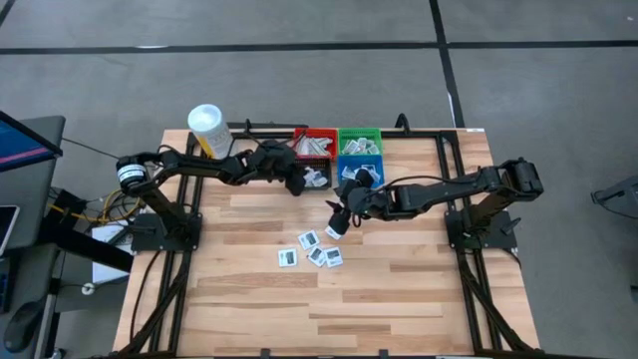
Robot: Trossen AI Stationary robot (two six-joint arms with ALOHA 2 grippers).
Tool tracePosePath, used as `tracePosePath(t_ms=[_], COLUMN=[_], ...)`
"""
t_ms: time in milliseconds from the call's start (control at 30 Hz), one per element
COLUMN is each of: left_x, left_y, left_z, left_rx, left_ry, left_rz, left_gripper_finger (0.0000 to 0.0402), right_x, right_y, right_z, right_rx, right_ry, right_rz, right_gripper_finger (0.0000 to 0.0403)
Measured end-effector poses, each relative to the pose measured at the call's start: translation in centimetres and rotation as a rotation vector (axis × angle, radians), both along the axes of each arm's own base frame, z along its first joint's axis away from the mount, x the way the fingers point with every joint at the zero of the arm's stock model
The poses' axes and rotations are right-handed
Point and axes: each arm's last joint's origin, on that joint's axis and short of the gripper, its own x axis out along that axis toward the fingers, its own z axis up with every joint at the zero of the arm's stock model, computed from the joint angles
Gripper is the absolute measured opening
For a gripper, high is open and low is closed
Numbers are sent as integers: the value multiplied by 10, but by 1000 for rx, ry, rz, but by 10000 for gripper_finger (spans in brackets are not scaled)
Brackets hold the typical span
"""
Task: Pick & Place First Aid Supplies
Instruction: Put the towelette pack into the black basket
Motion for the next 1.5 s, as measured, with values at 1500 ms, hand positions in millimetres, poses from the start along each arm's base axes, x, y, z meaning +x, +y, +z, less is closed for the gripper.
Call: tracePosePath(t_ms=[1500], left_x=[-47], left_y=[-74], left_z=[3], left_rx=[-180], left_ry=[-68], left_rz=[-286], left_gripper_finger=[78], right_x=[18], right_y=[37], right_z=[-130], right_rx=[126], right_ry=[448], right_rz=[166], right_gripper_finger=[154])
